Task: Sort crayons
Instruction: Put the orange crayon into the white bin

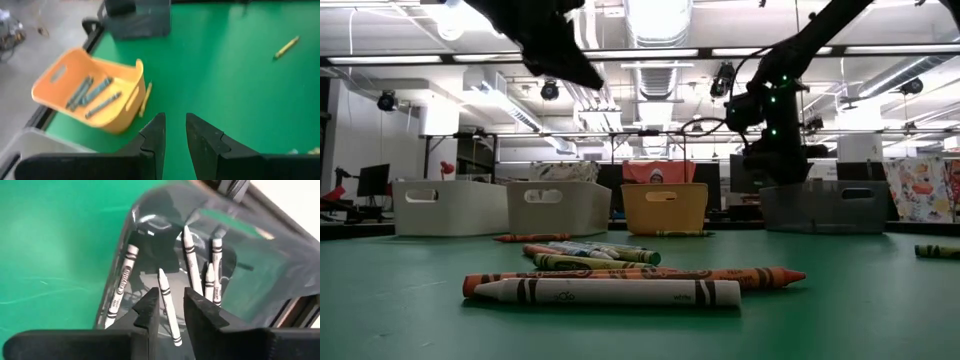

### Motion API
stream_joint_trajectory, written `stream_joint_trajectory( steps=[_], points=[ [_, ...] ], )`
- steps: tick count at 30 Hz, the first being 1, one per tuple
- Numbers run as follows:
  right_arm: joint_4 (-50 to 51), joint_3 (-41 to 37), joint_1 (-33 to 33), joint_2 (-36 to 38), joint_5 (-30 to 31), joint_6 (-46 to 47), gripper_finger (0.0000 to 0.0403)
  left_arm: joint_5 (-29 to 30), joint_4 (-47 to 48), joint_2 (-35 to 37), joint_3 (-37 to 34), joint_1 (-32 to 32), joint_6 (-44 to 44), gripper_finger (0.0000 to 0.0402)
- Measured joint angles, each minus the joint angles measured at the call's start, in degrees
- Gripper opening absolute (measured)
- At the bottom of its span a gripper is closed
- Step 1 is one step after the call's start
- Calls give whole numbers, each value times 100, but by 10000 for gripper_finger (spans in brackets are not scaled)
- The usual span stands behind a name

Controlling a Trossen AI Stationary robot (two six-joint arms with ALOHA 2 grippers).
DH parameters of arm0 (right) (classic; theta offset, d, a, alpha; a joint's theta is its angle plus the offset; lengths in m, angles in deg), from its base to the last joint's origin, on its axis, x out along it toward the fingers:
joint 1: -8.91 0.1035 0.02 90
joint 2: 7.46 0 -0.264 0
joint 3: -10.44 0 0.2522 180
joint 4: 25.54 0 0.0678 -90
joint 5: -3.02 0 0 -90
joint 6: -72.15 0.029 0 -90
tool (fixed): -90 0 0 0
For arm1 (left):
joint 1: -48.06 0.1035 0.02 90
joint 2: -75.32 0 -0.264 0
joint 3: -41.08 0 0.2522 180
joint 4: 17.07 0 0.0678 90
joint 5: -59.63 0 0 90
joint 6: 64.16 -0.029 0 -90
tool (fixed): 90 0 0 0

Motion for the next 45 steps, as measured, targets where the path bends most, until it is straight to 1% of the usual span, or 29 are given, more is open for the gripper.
stream_joint_trajectory(
  steps=[6,10,14,19,23,28,33,39,45],
  points=[
    [2,250,202,467,2,97,79,0,972,-2,-17,0,595,59],
    [-6,336,448,986,2,290,79,-1,1107,-2,-329,0,725,59],
    [-7,336,824,1573,8,478,79,-3,839,-2,-849,0,886,59],
    [-125,336,1511,2155,53,673,79,-7,207,-1,-1452,0,1065,59],
    [-268,336,2165,2436,417,799,79,-9,-268,0,-1799,0,1067,59],
    [-337,336,2872,2509,795,1046,79,-109,-556,-6,-2133,0,1067,65],
    [-377,334,3379,2422,924,1112,79,-152,-959,-54,-2414,0,1097,96],
    [-531,332,3781,2303,936,1231,79,94,-1166,-178,-2563,0,1135,140],
    [-520,332,4067,2217,1190,1344,79,103,-1735,-396,-2821,0,1282,153]
  ],
)
